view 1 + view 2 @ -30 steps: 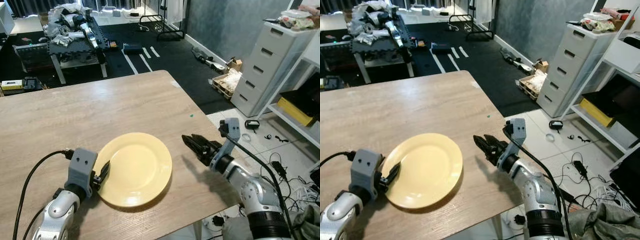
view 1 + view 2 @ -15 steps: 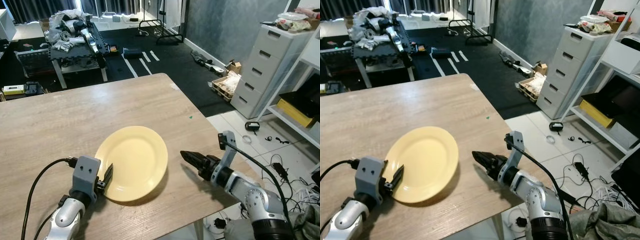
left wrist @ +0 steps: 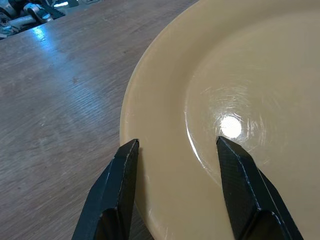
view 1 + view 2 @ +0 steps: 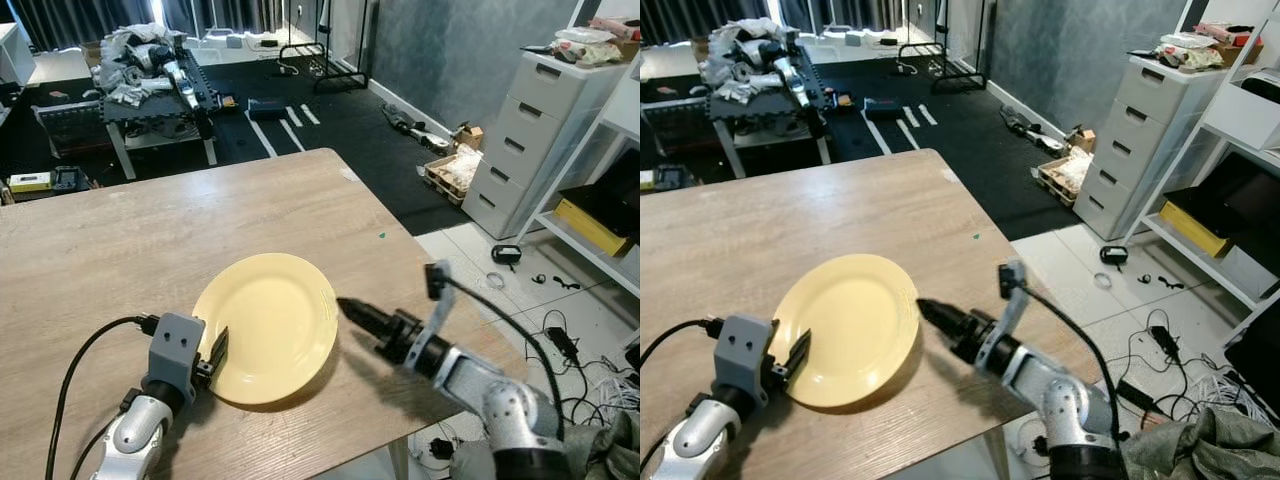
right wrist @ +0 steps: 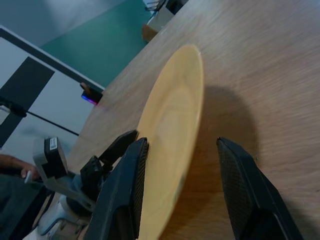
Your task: Setting the table
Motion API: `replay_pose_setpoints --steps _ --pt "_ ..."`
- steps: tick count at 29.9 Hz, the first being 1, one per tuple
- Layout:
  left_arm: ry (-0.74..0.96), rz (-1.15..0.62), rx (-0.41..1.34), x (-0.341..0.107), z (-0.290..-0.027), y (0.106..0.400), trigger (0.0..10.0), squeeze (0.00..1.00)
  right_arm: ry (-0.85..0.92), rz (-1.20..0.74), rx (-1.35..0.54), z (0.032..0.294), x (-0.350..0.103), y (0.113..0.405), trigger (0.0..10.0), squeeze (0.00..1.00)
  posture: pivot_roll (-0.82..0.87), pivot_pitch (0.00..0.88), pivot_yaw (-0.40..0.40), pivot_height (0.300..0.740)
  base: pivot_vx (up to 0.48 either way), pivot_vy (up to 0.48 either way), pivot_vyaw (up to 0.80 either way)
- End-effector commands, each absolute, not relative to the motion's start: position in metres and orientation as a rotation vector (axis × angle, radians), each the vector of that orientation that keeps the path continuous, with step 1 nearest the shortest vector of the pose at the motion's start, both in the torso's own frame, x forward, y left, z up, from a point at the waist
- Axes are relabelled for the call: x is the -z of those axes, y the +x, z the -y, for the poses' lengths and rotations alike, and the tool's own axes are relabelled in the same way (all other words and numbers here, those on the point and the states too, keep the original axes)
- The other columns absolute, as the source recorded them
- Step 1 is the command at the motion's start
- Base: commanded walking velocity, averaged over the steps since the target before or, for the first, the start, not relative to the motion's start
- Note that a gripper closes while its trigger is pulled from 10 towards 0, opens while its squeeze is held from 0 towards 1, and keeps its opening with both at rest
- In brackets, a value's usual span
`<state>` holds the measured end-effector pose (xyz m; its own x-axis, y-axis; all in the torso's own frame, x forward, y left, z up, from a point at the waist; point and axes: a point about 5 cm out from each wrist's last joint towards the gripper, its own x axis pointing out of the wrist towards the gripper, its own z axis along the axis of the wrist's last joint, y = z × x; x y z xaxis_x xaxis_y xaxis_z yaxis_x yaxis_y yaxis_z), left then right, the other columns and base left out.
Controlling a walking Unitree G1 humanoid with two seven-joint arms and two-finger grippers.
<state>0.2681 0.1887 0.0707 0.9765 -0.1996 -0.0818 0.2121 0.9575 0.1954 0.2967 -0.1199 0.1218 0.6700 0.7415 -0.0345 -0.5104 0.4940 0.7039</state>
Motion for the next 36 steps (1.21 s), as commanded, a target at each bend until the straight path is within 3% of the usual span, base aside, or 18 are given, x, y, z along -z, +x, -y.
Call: replay_pose_setpoints --steps 1,17,18,19,20,21,22,23,25,26,36 --pt "0.203 -0.2 0.213 -0.044 -0.191 0.256 10.0 0.0 0.717 -0.385 -0.78 0.113 -0.117 0.293 10.0 0.0 0.02 0.013 0.042 0.74 0.0 0.0 0.0" --pt "0.208 -0.189 0.2 -0.045 -0.194 0.256 10.0 0.0 0.77 -0.453 -0.858 0.045 -0.109 0.291 10.0 0.0 0.04 0.004 0.035 0.74 0.0 0.0 0.0" --pt "0.208 -0.188 0.199 -0.045 -0.194 0.256 10.0 0.0 0.766 -0.458 -0.862 0.041 -0.108 0.291 8.5 0.0 0.04 0.002 0.035 0.74 0.0 0.0 0.0" --pt "0.208 -0.188 0.199 -0.045 -0.194 0.256 10.0 0.0 0.766 -0.458 -0.862 0.041 -0.108 0.291 8.5 0.0 0.04 0.002 0.035 0.74 0.0 0.0 0.0" --pt "0.208 -0.188 0.198 -0.045 -0.194 0.256 10.0 0.0 0.755 -0.467 -0.865 0.038 -0.107 0.29 4.9 0.0 0.04 0.001 0.034 0.74 0.0 0.0 0.0" --pt "0.208 -0.187 0.196 -0.045 -0.194 0.256 10.0 0.0 0.72 -0.483 -0.872 0.033 -0.104 0.289 2.9 0.0 0.05 0.001 0.033 0.74 0.0 0.0 0.0" --pt "0.207 -0.186 0.196 -0.045 -0.194 0.256 10.0 0.0 0.702 -0.489 -0.874 0.031 -0.103 0.289 2.9 0.0 0.05 0.001 0.033 0.74 0.0 0.0 0.0" --pt "0.207 -0.187 0.196 -0.045 -0.194 0.256 10.0 0.0 0.675 -0.496 -0.878 0.03 -0.101 0.288 0.7 0.0 0.04 0.001 0.033 0.74 0.0 0.0 0.0" --pt "0.208 -0.187 0.195 -0.045 -0.194 0.256 10.0 0.0 0.658 -0.5 -0.881 0.029 -0.1 0.287 0.7 0.0 0.04 0.001 0.033 0.74 0.0 0.0 0.0" --pt "0.207 -0.188 0.196 -0.044 -0.194 0.256 10.0 0.0 0.642 -0.502 -0.886 0.028 -0.099 0.286 0.0 0.0 0.04 0.001 0.033 0.74 0.0 0.0 0.0" --pt "0.204 -0.188 0.198 -0.043 -0.193 0.256 10.0 0.0 0.649 -0.472 -0.87 0.03 -0.101 0.288 0.0 0.0 0.04 0.001 0.035 0.74 0.0 0.0 0.0"
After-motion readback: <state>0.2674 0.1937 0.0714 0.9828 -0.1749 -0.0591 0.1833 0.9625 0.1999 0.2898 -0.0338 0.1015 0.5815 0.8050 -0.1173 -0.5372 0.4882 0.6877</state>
